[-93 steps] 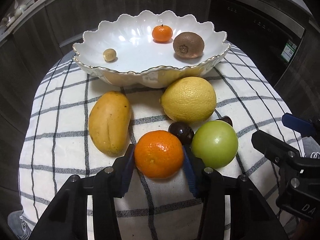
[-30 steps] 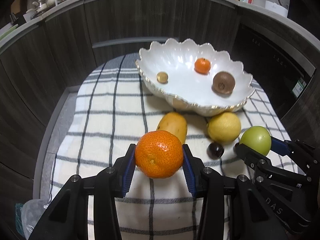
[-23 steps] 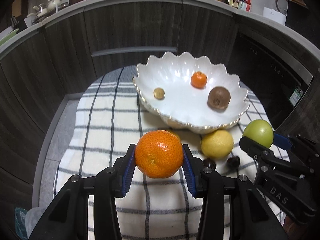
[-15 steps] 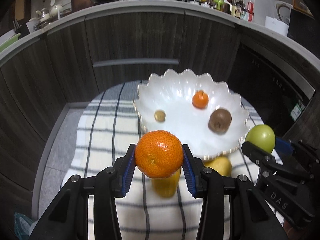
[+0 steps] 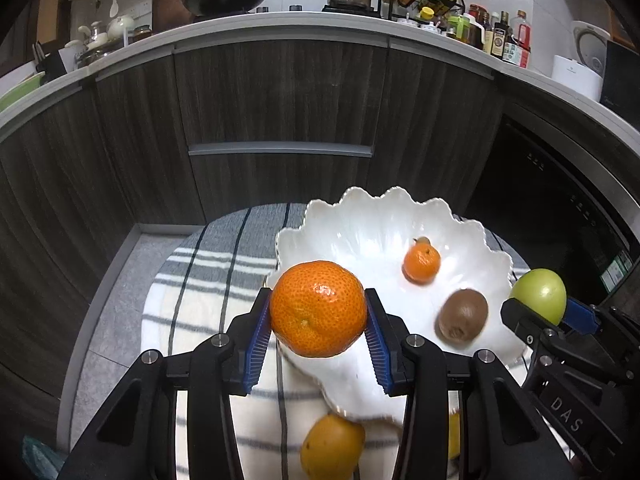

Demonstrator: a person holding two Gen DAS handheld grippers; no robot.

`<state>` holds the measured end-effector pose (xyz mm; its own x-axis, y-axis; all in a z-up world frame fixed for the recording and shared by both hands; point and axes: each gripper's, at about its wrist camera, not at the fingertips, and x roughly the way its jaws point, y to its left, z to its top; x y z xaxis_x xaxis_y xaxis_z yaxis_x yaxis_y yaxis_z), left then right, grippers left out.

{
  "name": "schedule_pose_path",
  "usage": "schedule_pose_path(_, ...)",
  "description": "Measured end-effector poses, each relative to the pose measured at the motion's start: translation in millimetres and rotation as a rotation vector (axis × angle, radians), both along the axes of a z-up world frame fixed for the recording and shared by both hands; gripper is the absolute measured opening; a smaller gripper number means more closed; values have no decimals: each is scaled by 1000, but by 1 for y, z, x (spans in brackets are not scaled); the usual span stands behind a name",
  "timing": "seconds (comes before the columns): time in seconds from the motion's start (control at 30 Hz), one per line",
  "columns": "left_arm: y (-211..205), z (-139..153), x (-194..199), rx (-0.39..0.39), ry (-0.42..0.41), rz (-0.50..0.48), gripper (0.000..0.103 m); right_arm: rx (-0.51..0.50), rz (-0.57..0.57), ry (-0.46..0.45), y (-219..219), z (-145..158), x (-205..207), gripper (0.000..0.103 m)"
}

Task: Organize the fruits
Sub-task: 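Carry the orange and green apple over the white bowl while opening both tools to drop them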

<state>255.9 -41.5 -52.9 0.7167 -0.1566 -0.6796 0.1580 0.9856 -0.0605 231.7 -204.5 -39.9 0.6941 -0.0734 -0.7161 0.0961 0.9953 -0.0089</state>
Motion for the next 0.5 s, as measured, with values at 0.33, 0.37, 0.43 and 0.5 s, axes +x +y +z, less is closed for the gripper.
schedule_pose_path(0.33, -11, -13, 52, -7, 5, -2, 43, -14, 3, 19, -6, -15, 54, 48)
schedule_pose_path(0.37, -12, -14, 57, -5, 3, -4, 43, -13, 3, 23, -7, -17, 59, 48)
schedule_pose_path(0.43, -17, -16, 69, 0, 5, -13, 43, -13, 0, 28, -9, -20, 67, 48)
schedule_pose_path(0.5, -22, -19, 78, 1, 18, -28, 43, -15, -5, 32, -12, -23, 75, 48)
